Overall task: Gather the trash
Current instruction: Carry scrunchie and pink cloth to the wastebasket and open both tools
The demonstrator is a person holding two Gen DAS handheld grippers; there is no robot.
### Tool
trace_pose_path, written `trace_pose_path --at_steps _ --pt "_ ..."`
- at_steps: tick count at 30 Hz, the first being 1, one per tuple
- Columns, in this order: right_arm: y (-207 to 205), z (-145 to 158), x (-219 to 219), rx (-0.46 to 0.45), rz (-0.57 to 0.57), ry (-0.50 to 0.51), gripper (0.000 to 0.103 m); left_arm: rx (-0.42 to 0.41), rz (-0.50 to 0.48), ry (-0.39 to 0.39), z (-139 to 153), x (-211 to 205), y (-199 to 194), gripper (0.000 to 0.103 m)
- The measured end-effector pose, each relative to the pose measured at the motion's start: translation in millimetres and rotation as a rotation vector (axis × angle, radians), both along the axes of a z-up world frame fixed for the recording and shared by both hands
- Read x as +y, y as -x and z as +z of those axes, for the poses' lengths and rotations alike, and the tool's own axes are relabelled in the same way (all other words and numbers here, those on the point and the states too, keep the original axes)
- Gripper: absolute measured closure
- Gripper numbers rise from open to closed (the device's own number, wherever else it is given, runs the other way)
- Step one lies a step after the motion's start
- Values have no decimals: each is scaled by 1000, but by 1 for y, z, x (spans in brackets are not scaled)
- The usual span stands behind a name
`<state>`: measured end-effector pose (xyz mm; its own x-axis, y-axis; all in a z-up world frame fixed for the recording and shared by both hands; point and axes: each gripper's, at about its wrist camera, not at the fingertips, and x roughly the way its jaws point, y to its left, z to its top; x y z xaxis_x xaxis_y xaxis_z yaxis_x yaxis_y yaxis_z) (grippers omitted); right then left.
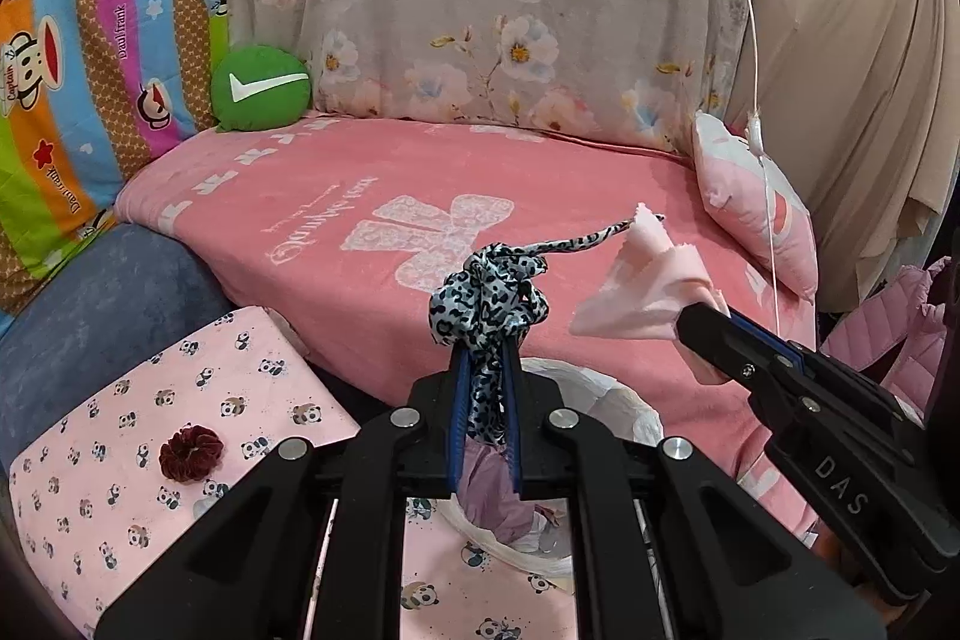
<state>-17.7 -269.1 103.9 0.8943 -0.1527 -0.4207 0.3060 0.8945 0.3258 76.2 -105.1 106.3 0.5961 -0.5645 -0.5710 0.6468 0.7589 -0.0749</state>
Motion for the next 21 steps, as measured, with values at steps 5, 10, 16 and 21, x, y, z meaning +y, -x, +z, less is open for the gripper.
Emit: trace_pose_path --at_steps 5,10,16,21 --pt "4 -5 -12 7 -17 -12 95 13 -21 -16 -5 -13 2 93" --pt "8 -13 -23 20 -30 -22 95 28 -34 -29 -11 -23 4 92" --pt "8 -19 -32 30 -39 -32 95 46 -41 -41 -17 -32 3 92" --pt "7 -22 -36 38 -44 -34 95 57 -43 -45 -20 -37 2 91"
